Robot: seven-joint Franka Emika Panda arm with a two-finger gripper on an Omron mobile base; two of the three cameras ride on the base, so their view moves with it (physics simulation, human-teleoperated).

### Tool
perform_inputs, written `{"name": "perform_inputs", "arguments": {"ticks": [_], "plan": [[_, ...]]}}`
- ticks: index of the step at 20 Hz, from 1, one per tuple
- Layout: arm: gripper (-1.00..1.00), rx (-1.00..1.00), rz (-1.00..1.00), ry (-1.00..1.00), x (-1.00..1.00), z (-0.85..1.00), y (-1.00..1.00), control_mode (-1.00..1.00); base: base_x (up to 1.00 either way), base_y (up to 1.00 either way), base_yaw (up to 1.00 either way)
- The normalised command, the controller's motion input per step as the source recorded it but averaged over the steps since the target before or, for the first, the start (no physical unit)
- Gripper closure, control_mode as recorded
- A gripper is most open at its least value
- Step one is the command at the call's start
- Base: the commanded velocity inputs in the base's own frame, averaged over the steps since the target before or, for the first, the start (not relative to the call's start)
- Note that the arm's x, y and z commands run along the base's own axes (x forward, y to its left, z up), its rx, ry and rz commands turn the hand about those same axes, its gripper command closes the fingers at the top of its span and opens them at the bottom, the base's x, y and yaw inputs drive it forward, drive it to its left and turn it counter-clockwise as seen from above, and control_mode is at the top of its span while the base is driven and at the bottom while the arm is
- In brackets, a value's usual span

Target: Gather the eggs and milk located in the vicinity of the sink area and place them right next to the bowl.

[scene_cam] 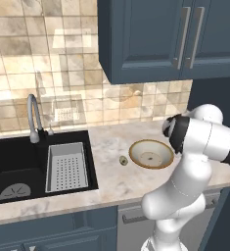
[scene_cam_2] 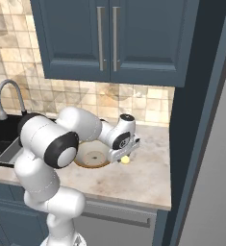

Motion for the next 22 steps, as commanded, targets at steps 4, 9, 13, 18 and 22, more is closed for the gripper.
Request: {"name": "perform_inputs", "arguments": {"ticks": [4,9,13,18,22], "plan": [[1.00,0.00,0.12,0.00,0.00,0.00,0.10,-1.00,0.00,0.00,0.00],[1.00,0.00,0.06,0.00,0.00,0.00,0.00,-1.00,0.00,0.00,0.00],[-1.00,0.00,0.05,0.00,0.00,0.00,0.00,-1.00,0.00,0.00,0.00],[-1.00,0.00,0.01,0.00,0.00,0.00,0.00,-1.00,0.00,0.00,0.00],[-1.00,0.00,0.00,0.00,0.00,0.00,0.00,-1.00,0.00,0.00,0.00]]}}
